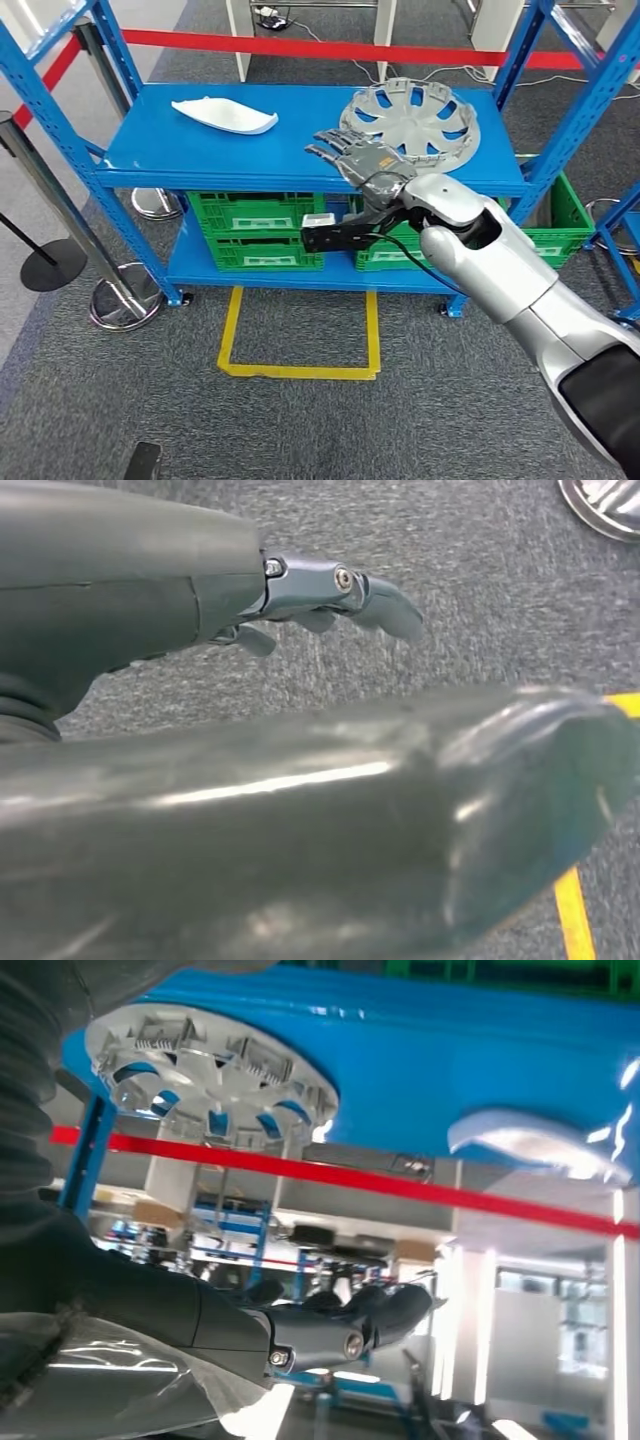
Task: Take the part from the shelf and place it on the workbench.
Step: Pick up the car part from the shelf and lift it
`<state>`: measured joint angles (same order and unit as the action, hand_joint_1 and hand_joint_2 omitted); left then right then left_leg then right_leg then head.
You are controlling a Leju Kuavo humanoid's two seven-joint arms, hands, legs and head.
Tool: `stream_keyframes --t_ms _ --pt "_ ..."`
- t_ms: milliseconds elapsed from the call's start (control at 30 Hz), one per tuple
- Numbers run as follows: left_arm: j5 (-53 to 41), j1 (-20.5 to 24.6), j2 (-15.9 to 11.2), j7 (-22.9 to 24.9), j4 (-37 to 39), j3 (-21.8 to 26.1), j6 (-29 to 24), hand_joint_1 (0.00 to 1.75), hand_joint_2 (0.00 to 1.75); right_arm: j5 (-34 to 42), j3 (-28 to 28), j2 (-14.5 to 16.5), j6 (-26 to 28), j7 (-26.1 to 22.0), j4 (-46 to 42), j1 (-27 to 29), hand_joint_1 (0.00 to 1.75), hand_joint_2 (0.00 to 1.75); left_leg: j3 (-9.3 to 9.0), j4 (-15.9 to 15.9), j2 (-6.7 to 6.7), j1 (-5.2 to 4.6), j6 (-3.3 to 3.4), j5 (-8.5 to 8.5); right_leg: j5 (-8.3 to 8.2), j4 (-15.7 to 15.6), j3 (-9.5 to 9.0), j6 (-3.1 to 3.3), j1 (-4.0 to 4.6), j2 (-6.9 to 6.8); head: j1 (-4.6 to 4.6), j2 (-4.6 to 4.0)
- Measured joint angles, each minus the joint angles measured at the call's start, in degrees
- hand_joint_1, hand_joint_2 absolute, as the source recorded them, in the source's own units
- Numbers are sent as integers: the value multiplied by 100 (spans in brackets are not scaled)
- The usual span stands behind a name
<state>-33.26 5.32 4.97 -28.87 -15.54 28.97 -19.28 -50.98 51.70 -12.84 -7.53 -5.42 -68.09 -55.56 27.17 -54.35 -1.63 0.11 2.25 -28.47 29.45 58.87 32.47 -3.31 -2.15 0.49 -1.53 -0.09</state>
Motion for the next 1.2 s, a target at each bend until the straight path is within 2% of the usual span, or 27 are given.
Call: stream_keyframes --t_ms 33,100,133,167,200,233,267,300,367,400,467,500,533,600,633,667,700,767,800,833,933,1000,1033,1100,1133,1167,1200 --pt "4 0 9 -9 0 1 25 0 0 39 2 -3 84 26 53 13 0 175 -27 52 13 12 9 27 102 281 172 11 8 -5 -16 0" --pt "16 1 16 -31 0 7 85 0 0 103 6 -15 212 80 152 114 0 175 -38 67 19 19 12 22 294 1027 634 5 14 -3 -22 0" --pt "24 -2 19 -46 0 14 115 0 0 134 5 -25 241 105 194 193 0 175 -49 58 13 26 0 1 268 1239 808 -8 9 -4 -21 0" --pt "32 -4 20 -62 0 23 143 0 0 162 0 -36 255 132 230 267 0 175 -62 42 3 36 -21 -27 150 1276 903 -22 1 -6 -22 0" --pt "43 -6 25 -77 0 35 169 0 0 184 -13 -44 284 174 266 334 0 175 -75 5 -10 53 -55 -74 -82 1068 884 -38 -10 -11 -22 0" --pt "54 -6 31 -88 0 48 187 0 0 191 -31 -51 332 217 297 398 0 175 -86 -54 -20 73 -99 -141 -307 748 786 -59 -19 -12 -21 0" --pt "63 0 28 -94 -1 63 200 0 0 182 -45 -57 396 259 336 458 0 175 -71 -127 -29 81 -152 -212 -451 474 668 -72 -18 -6 -31 0" --pt "70 7 26 -98 -1 78 206 0 0 162 -55 -61 464 289 372 529 0 175 -31 -218 -38 85 -205 -275 -511 247 567 -51 -14 4 -41 1" --pt "70 24 22 -98 -2 102 212 0 0 112 -73 -66 566 305 428 682 0 175 60 -324 -47 75 -280 -328 -422 177 529 38 8 23 -40 1" --pt "67 23 29 -98 -2 109 215 0 0 87 -94 -66 600 305 443 749 0 175 91 -348 -49 78 -302 -339 -389 171 545 98 8 26 -28 2" --pt "52 27 40 -99 -2 125 218 0 0 41 -146 -65 655 304 467 822 0 175 135 -437 -13 88 -346 -409 -354 190 554 174 -2 24 -5 1" --pt "44 36 42 -99 -2 134 220 0 0 23 -167 -64 675 299 471 835 0 175 226 -620 23 92 -372 -496 -339 186 543 204 -10 20 9 2" --pt "37 50 44 -100 -2 143 220 0 0 7 -179 -63 686 296 471 847 0 175 388 -931 64 94 -397 -619 -324 183 530 229 -12 12 22 2" --pt "28 64 47 -101 -2 154 223 0 0 -8 -193 -63 693 294 473 885 0 175 869 -1741 111 96 -421 -873 -301 182 512 261 -1 -9 33 2" --pt "24 59 49 -101 -2 157 225 0 0 -11 -193 -63 694 294 474 908 0 175 1067 -2022 116 95 -415 -903 -291 183 501 272 9 -16 33 2" --pt "21 54 51 -101 -2 163 226 0 0 -12 -193 -63 694 294 475 927 0 175 1172 -2098 117 92 -395 -811 -282 183 485 279 21 -19 32 2" --pt "20 50 52 -101 -2 173 227 0 0 -12 -196 -62 695 294 475 939 0 175 1167 -1943 117 86 -361 -603 -274 181 463 282 34 -20 32 2" --pt "19 51 50 -101 -2 192 227 0 0 -12 -214 -60 699 294 475 941 0 175 945 -1240 125 49 -260 -92 -262 171 415 277 51 -22 28 1" --pt "19 54 49 -101 -2 198 227 0 0 -12 -224 -58 701 293 476 939 0 175 833 -923 131 23 -213 69 -260 163 400 265 61 -22 28 1" --pt "19 58 48 -101 -2 200 227 0 0 -12 -233 -57 703 293 476 939 0 175 751 -704 138 1 -177 128 -266 153 398 246 66 -23 28 1" --pt "19 64 49 -101 -4 203 227 0 0 -12 -257 -57 706 293 477 946 0 175 690 -502 134 -7 -139 109 -297 108 423 149 67 -47 27 2" --pt "19 61 56 -103 -4 204 227 0 0 -13 -280 -58 709 293 477 935 0 175 648 -400 127 14 -98 170 -195 231 494 103 71 -56 5 2" --pt "19 62 59 -103 -4 205 227 0 0 -13 -287 -58 711 293 477 927 0 175 627 -359 126 23 -76 197 -61 456 599 94 76 -54 -10 2" --pt "19 64 60 -103 -4 208 227 0 0 -14 -284 -57 712 293 482 932 0 175 626 -353 124 1 -50 207 266 1151 906 88 87 -51 -26 2" --pt "19 59 61 -103 -4 209 227 0 0 -18 -281 -56 712 293 486 948 0 175 628 -357 120 -11 -46 206 359 1440 1037 87 91 -52 -27 2" --pt "19 54 64 -103 -4 211 228 0 0 -24 -280 -56 712 293 491 965 0 175 629 -363 114 -22 -42 204 356 1558 1090 90 95 -52 -27 1" --pt "18 49 66 -103 -4 213 228 0 0 -32 -281 -56 712 292 494 973 0 175 627 -372 106 -30 -40 201 246 1457 1037 99 99 -52 -27 1"
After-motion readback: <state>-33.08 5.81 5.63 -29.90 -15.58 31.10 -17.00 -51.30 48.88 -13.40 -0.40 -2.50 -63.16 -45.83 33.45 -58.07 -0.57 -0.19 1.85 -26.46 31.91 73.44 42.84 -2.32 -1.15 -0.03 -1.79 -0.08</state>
